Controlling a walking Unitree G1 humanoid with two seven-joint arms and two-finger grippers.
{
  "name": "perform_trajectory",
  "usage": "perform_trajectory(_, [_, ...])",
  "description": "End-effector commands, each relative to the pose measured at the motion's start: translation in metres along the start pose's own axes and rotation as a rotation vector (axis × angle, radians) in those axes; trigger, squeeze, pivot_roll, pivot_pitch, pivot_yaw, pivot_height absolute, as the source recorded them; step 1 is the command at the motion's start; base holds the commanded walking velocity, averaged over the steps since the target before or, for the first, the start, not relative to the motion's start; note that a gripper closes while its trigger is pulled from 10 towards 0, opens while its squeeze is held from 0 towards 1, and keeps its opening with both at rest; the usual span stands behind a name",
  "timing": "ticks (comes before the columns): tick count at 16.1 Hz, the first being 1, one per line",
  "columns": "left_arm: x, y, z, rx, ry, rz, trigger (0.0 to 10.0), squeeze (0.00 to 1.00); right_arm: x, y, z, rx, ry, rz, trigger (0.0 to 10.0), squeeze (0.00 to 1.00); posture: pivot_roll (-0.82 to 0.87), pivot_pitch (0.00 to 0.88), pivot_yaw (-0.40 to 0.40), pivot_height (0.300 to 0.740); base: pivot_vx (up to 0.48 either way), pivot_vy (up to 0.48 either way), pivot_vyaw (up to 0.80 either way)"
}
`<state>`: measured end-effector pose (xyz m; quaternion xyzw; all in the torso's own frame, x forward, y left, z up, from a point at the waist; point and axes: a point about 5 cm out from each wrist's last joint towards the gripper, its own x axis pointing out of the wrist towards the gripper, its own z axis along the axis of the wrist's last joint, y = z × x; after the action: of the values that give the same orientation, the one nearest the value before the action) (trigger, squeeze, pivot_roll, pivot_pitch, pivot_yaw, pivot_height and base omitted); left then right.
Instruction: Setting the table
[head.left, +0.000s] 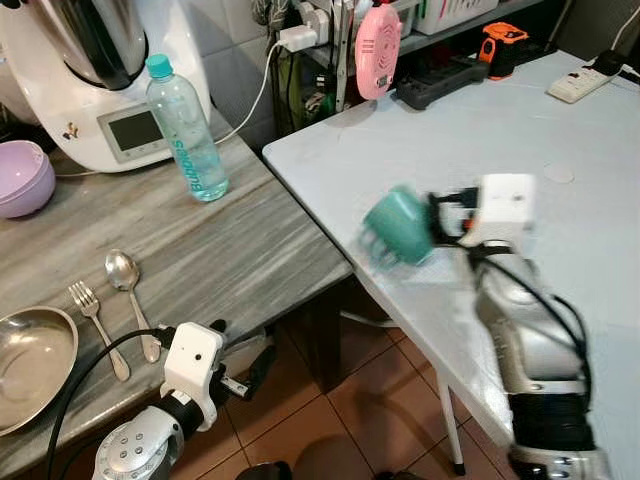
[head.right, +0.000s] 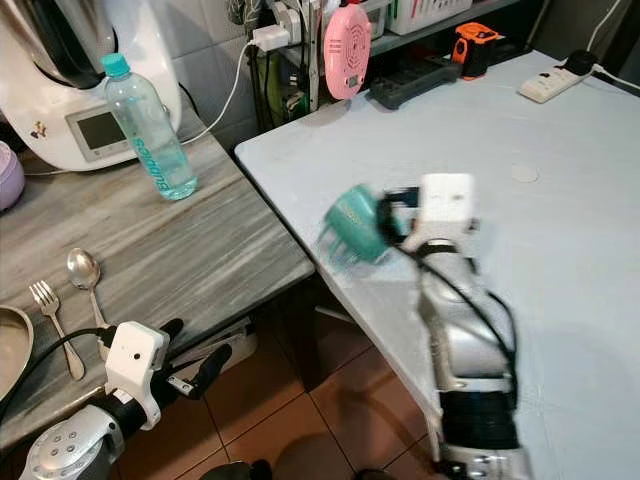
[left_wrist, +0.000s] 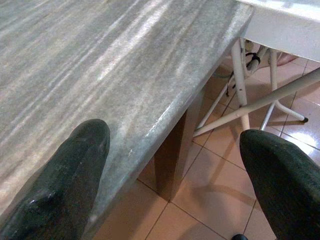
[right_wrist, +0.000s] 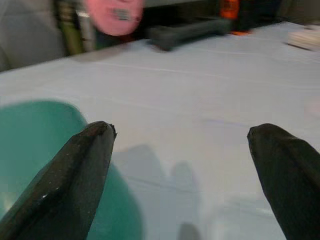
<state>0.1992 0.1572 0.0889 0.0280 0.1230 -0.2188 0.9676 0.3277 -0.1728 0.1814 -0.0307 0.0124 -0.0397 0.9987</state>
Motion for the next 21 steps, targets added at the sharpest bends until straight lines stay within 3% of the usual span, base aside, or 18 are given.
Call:
perform_trajectory(1, [-0.001, 0.004, -0.003, 0.007, 0.02, 0.014, 10.0, 0.0, -0.004, -0.001, -0.031, -0.022, 0.149, -0.018, 10.0, 0.0, 0.09, 0.151, 0.076, 0.74, 0.0, 0.0, 0.0])
perform_trajectory(8, [0.007, 0.005, -0.002, 0.01, 0.014, 0.004, 10.0, 0.0, -0.023, -0.006, -0.034, -0.062, 0.156, -0.082, 10.0, 0.0, 0.06, 0.133, 0.081, 0.74, 0.0, 0.0, 0.0])
perform_trajectory(12, [0.013, 0.006, -0.003, 0.013, 0.006, 0.001, 10.0, 0.0, -0.04, 0.015, -0.037, -0.11, 0.117, 0.016, 10.0, 0.0, 0.04, 0.106, 0.078, 0.74, 0.0, 0.0, 0.0])
perform_trajectory(15, [0.018, 0.006, -0.003, 0.015, -0.004, -0.003, 10.0, 0.0, -0.034, 0.017, -0.026, -0.138, 0.041, 0.047, 10.0, 0.0, 0.04, 0.094, 0.076, 0.74, 0.0, 0.0, 0.0])
perform_trajectory(18, [0.025, 0.007, -0.002, 0.014, -0.021, -0.002, 10.0, 0.0, -0.02, 0.004, -0.013, -0.194, -0.016, 0.011, 10.0, 0.0, 0.03, 0.071, 0.068, 0.74, 0.0, 0.0, 0.0])
perform_trajectory(21, [0.029, 0.011, 0.004, 0.018, -0.063, 0.044, 10.0, 0.0, -0.002, -0.008, -0.003, -0.186, -0.058, -0.001, 10.0, 0.0, 0.03, 0.061, 0.06, 0.74, 0.0, 0.0, 0.0])
